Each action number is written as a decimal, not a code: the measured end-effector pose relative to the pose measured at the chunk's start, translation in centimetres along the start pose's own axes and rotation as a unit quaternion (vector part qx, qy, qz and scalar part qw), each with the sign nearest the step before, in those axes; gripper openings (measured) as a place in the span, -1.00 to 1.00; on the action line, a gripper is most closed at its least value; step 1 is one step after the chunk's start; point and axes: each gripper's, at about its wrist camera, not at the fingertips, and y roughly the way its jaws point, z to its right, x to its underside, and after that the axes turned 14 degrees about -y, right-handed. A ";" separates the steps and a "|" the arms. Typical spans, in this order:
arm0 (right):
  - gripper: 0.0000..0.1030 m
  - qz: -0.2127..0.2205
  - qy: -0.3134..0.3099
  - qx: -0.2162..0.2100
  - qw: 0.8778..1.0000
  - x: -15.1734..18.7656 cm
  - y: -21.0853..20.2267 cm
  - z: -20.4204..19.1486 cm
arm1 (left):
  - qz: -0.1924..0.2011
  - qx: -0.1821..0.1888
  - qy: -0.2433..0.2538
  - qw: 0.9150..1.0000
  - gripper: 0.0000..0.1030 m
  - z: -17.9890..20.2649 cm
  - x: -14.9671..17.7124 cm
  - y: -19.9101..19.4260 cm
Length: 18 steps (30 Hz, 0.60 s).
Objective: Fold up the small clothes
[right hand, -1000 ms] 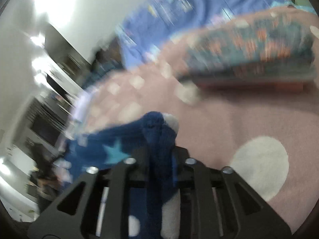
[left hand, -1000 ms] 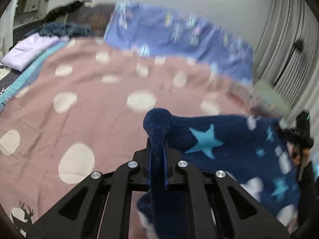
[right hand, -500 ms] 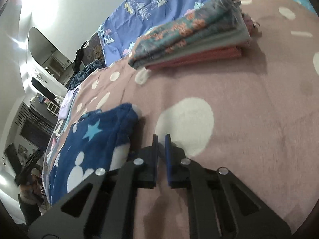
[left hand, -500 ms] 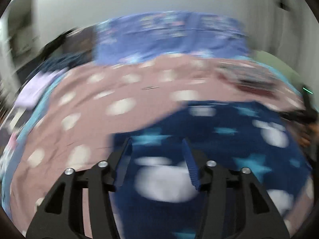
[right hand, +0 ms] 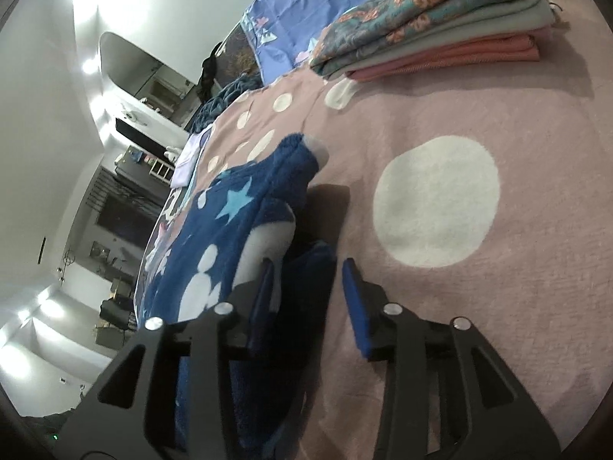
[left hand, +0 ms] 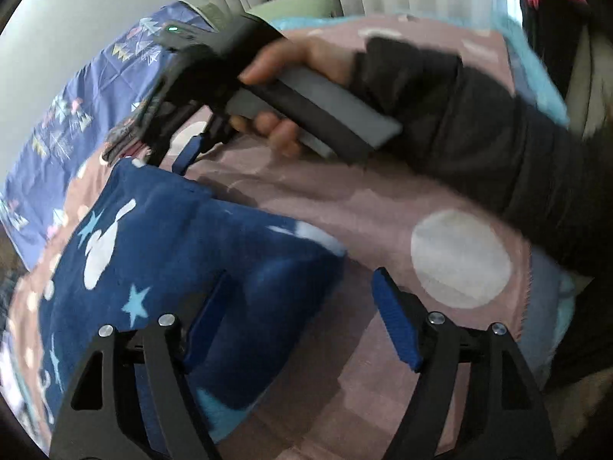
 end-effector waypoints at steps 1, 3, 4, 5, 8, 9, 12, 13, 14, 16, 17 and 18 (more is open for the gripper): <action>-0.14 -0.003 -0.005 0.002 1.000 0.0 0.3 -0.3 | -0.002 -0.009 0.004 1.000 0.48 0.2 0.0 0.2; -0.09 -0.015 -0.023 0.018 0.999 0.0 0.9 -1.1 | -0.006 -0.024 0.006 1.000 0.48 0.1 0.0 0.8; -0.09 -0.017 -0.029 0.026 0.999 -0.1 1.2 -1.5 | -0.004 -0.030 0.003 1.000 0.48 -0.1 0.0 1.0; -0.09 -0.016 -0.035 0.033 0.999 -0.1 1.4 -1.8 | -0.003 -0.035 0.003 0.999 0.48 -0.1 -0.2 1.0; -0.81 0.000 -0.029 0.038 0.999 -0.1 1.6 -2.2 | 0.002 -0.058 0.010 0.998 0.47 0.1 -0.4 1.2; -0.81 0.004 -0.022 0.040 0.999 -0.2 1.7 -2.3 | 0.003 -0.060 0.010 0.998 0.41 0.3 -0.4 1.2; -0.85 0.073 -0.012 0.027 0.997 -0.5 -0.8 -3.5 | 0.003 -0.027 -0.026 0.999 -0.47 -1.0 -0.9 0.6; -0.86 0.090 -0.012 0.016 0.996 -0.6 -1.5 -3.8 | 0.005 -0.005 -0.041 0.999 -0.57 -1.7 -1.0 0.1; -0.87 0.110 -0.015 0.004 0.994 -0.7 -2.5 -4.2 | 0.006 0.007 -0.047 0.999 -0.59 -1.9 -1.2 -0.1; -0.88 0.112 -0.020 0.022 0.993 -0.9 -2.3 -3.8 | -0.002 0.022 -0.056 0.998 -0.60 -2.3 -1.2 0.2; -0.88 0.089 -0.008 0.045 0.995 -0.8 -1.2 -2.8 | -0.007 0.025 -0.058 0.998 -0.60 -2.3 -1.0 0.6; -0.89 0.067 0.008 0.067 0.995 -0.5 0.0 -1.5 | -0.008 0.024 -0.056 0.998 -0.60 -2.2 -1.0 1.1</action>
